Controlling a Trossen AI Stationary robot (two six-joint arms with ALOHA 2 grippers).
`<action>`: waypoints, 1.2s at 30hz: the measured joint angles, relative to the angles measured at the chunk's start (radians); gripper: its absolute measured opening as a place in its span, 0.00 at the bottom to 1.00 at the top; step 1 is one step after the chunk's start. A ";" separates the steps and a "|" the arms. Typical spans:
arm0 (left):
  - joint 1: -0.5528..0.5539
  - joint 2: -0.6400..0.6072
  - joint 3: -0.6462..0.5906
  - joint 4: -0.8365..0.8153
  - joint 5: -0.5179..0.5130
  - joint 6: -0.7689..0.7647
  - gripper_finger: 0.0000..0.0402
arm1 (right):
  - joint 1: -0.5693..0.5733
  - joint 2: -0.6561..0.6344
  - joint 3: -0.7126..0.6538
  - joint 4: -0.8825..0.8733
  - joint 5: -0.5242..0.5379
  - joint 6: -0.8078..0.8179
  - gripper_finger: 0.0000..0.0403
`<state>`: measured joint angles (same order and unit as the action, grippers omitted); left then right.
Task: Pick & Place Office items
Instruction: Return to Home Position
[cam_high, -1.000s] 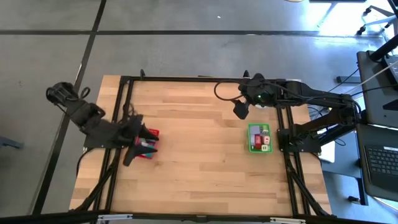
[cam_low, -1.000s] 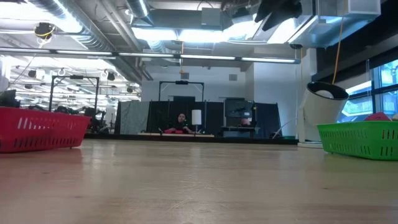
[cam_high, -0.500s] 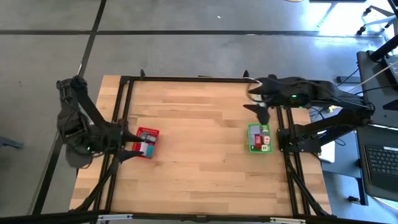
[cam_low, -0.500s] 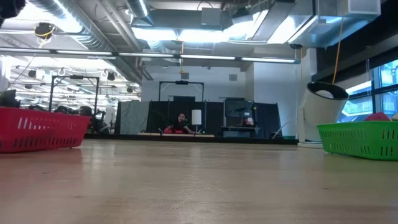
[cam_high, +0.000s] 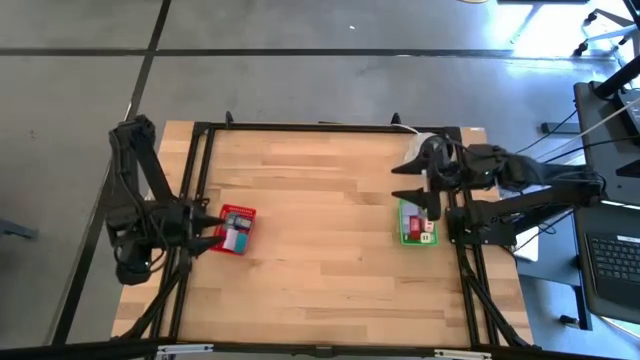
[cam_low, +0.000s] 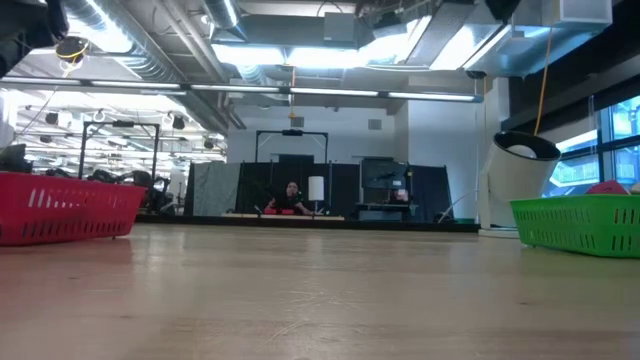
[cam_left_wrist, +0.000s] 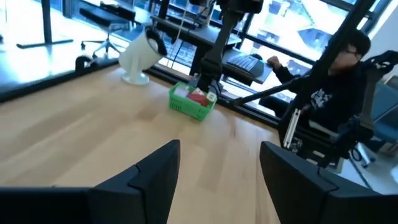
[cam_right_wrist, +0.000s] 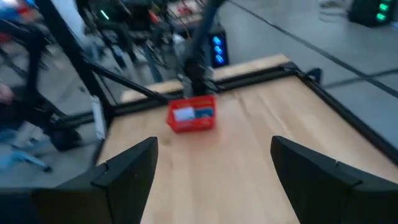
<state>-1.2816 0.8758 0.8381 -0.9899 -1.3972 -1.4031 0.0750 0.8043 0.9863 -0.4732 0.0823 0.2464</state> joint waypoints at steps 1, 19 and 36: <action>-0.004 -0.002 -0.020 0.000 0.000 -0.031 0.54 | 0.000 -0.019 -0.050 0.060 -0.012 0.008 0.78; -0.054 -0.002 -0.231 0.007 -0.057 -0.362 0.55 | -0.004 -0.119 -0.671 0.800 -0.246 0.119 0.78; -0.054 -0.002 -0.232 0.049 -0.069 -0.365 0.55 | -0.035 -0.322 -0.883 0.809 -0.154 0.193 0.78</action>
<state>-1.3357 0.8738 0.6060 -0.9410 -1.4658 -1.7679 0.0399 0.4824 0.1033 0.3363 -0.0716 0.4390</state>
